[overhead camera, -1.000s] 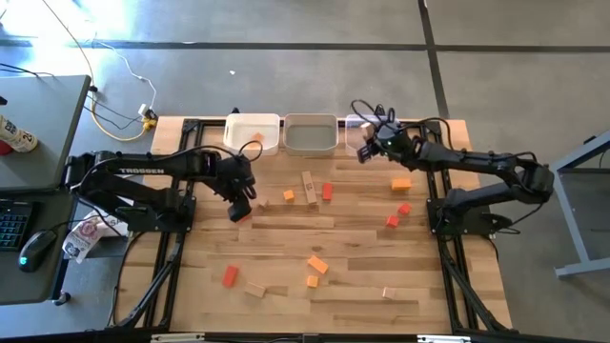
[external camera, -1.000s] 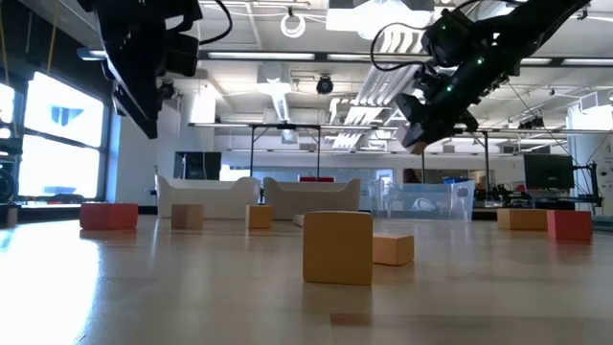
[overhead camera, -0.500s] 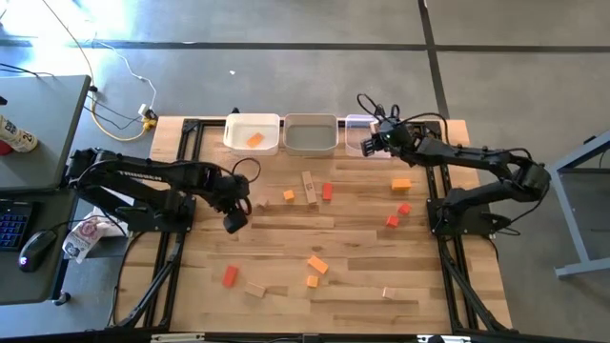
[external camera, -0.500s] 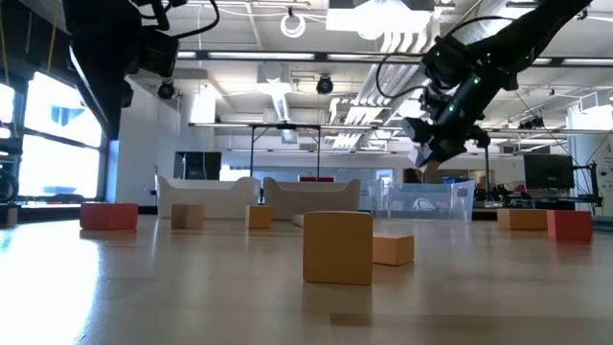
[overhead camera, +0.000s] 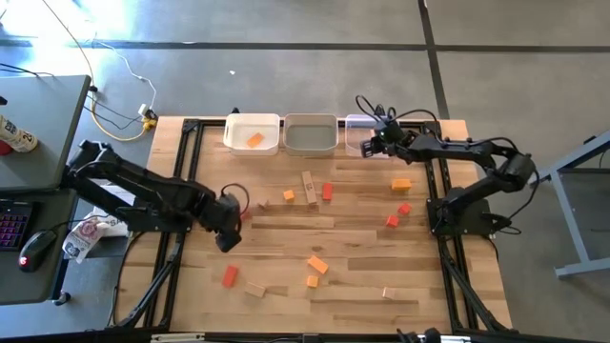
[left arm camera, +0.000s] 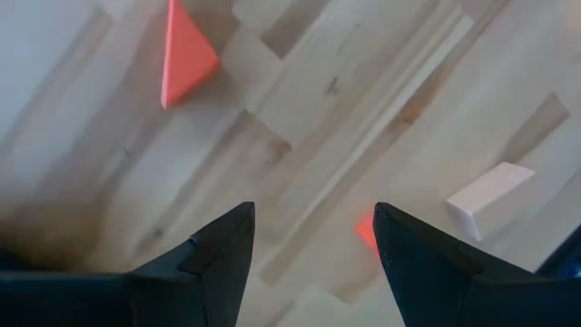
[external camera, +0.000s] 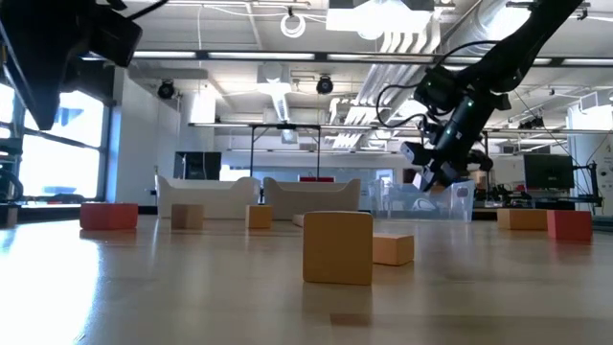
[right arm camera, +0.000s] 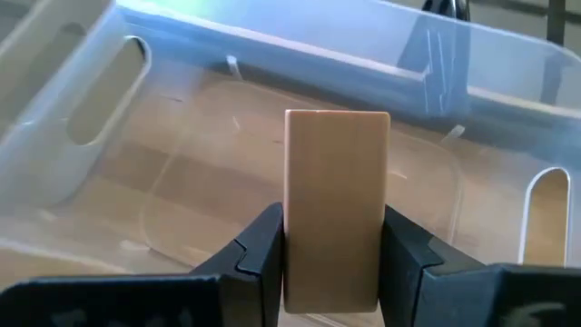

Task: Sort & place blocks by color
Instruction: Put the brown block into the transparent bin

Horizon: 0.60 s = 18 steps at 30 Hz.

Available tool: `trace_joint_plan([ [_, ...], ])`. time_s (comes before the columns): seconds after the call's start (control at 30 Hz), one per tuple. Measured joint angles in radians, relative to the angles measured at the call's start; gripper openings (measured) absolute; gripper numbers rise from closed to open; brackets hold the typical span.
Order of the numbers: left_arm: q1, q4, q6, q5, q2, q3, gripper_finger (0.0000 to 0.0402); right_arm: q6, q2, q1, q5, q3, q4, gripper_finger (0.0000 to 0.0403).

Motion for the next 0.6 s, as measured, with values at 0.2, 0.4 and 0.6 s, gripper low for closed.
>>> trace_joint_plan([
  [0.2,-0.120,0.000,-0.232,-0.042,0.000,0.000,0.0213,0.009,0.006,-0.032,-0.010,0.000,0.003,0.0123],
  [0.4,-0.230,0.012,-0.463,-0.054,0.008,0.000,0.0213,0.006,0.006,-0.060,-0.069,0.000,0.008,0.0139],
  [0.6,-0.305,0.088,-0.586,-0.057,0.062,0.000,0.0213,-0.027,0.006,-0.065,-0.085,0.000,0.029,0.0143],
])
